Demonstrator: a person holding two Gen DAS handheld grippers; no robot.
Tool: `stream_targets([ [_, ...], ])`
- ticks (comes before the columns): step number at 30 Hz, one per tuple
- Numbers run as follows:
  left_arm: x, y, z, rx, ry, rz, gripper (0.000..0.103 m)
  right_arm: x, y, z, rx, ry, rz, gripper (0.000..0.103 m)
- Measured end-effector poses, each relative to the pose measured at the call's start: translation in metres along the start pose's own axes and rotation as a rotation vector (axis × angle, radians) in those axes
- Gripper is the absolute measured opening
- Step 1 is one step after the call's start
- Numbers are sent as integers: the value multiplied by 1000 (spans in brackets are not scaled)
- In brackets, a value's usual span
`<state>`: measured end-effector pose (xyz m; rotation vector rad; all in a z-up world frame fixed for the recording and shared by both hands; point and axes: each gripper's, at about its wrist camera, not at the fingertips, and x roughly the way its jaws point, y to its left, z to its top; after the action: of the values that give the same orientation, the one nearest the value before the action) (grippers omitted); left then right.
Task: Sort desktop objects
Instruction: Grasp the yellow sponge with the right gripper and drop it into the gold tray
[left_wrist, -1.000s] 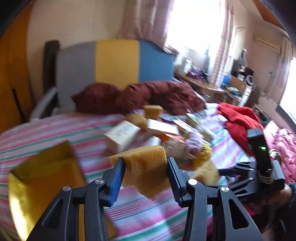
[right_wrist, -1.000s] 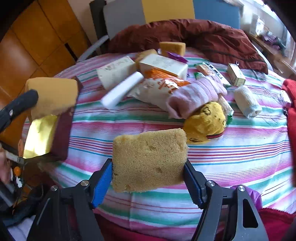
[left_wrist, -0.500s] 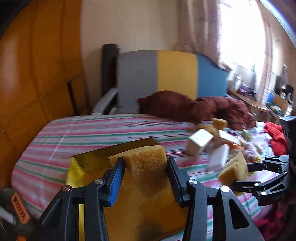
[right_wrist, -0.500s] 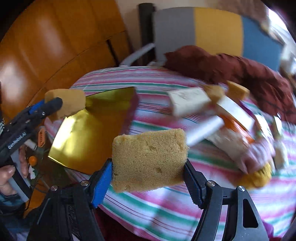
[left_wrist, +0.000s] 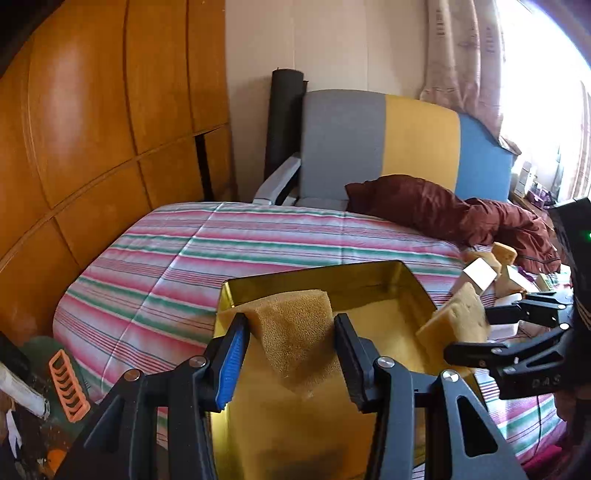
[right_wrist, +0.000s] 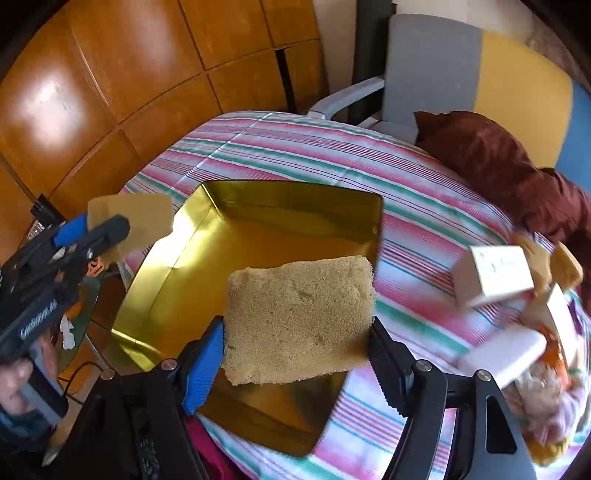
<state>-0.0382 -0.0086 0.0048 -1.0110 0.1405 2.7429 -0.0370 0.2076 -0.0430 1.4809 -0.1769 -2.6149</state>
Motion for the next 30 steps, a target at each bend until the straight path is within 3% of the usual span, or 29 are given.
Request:
stream_targets([
  [10,21,18,1,-21,34,24,49,39,14,39,-21,18,-26,75],
  [13,31,22,3,-35,49,21,61,47,12,52,-4,-9,-36,80],
  [17,34,23,5,-40,48,37,67,55,8,66,40,-43,-26,86],
  [19,36,26,7,-47,50,33,75,55,8,65,50,-54,-19,93],
  [30,25,24,4,-83,35,-5,76,31,1,33,73,-102,-54,93],
])
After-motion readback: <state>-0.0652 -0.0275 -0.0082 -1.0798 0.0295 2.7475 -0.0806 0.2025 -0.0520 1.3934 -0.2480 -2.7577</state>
